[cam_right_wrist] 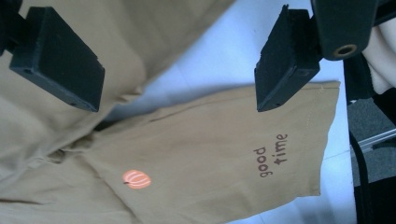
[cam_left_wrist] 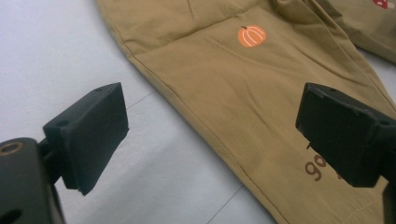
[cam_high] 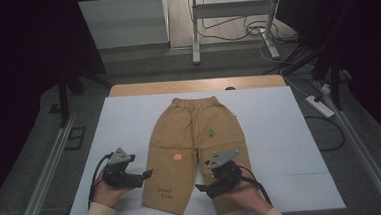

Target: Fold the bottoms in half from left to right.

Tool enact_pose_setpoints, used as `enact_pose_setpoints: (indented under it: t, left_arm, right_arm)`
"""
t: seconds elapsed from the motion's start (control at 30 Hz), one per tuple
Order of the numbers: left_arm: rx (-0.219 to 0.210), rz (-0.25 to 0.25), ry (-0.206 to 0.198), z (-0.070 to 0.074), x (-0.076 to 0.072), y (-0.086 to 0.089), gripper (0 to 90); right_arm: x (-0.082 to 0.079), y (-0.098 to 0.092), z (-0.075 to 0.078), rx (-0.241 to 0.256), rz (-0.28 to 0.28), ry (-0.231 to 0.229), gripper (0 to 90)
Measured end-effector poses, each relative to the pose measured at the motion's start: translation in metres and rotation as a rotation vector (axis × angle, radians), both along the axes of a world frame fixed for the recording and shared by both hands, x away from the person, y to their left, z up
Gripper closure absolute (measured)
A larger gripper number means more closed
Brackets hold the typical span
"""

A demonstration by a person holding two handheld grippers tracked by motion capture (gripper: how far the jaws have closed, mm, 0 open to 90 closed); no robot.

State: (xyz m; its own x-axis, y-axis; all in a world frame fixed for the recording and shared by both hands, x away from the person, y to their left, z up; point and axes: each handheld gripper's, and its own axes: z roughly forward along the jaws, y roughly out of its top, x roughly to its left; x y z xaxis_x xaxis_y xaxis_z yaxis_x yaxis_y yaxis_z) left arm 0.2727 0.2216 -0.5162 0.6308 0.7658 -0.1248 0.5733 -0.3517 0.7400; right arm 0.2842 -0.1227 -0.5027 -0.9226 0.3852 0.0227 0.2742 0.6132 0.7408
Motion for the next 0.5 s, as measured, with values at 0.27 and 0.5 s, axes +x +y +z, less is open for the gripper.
enact_pose_setpoints:
  t: [0.27, 0.5]
  left_arm:
    - [-0.003, 0.006, -0.005, 0.001, 0.0, 0.003, 9.2]
    - [-0.004, 0.009, -0.004, 0.001, 0.001, 0.003, 9.2]
  right_arm:
    - [-0.003, 0.018, -0.004, -0.009, 0.037, 0.01, 16.4]
    - [-0.005, 0.033, -0.008, -0.012, 0.065, 0.015, 16.4]
